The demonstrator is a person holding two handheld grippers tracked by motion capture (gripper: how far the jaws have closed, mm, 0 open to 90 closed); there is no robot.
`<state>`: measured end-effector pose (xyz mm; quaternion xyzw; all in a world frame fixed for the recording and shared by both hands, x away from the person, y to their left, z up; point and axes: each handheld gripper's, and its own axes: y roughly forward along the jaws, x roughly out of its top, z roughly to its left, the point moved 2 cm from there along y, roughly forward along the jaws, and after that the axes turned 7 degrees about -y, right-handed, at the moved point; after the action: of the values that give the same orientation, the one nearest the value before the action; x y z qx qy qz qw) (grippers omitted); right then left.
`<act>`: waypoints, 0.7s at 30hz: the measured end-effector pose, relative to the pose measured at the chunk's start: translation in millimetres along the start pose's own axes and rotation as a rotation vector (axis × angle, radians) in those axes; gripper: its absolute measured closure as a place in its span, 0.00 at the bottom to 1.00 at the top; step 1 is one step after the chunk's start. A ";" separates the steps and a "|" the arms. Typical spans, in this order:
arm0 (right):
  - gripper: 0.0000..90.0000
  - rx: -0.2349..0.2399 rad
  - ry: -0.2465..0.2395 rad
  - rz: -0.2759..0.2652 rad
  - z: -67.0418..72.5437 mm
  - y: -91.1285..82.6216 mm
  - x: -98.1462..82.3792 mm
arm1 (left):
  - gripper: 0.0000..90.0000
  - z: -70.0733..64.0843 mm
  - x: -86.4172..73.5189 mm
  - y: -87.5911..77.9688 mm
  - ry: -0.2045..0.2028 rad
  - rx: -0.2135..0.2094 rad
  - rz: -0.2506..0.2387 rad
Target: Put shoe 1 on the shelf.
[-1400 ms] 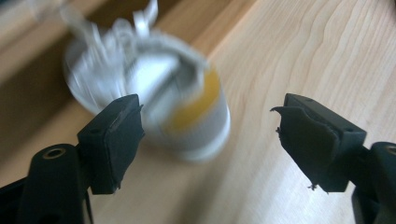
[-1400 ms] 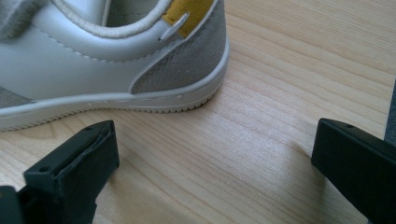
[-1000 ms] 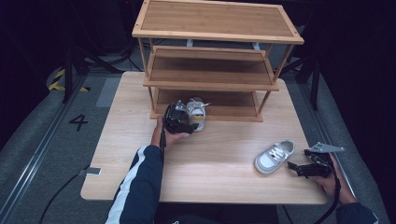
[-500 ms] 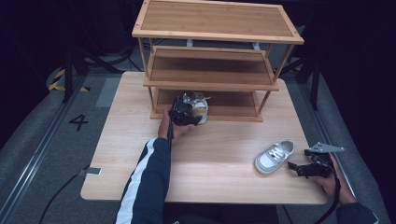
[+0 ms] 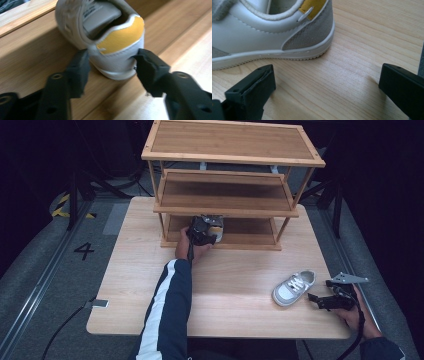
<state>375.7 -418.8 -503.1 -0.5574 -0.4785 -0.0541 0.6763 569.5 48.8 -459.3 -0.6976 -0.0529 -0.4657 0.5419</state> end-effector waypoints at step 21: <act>0.02 0.017 -0.015 0.002 -0.4 -1.9 -1.0 | 0.40 -28.8 -44.5 -61.2 0.103 -0.071 0.029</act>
<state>374.3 -420.3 -502.4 -0.5526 -0.4835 -0.0451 0.6774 492.1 69.7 -448.1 -0.6921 0.0017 -0.4948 0.5256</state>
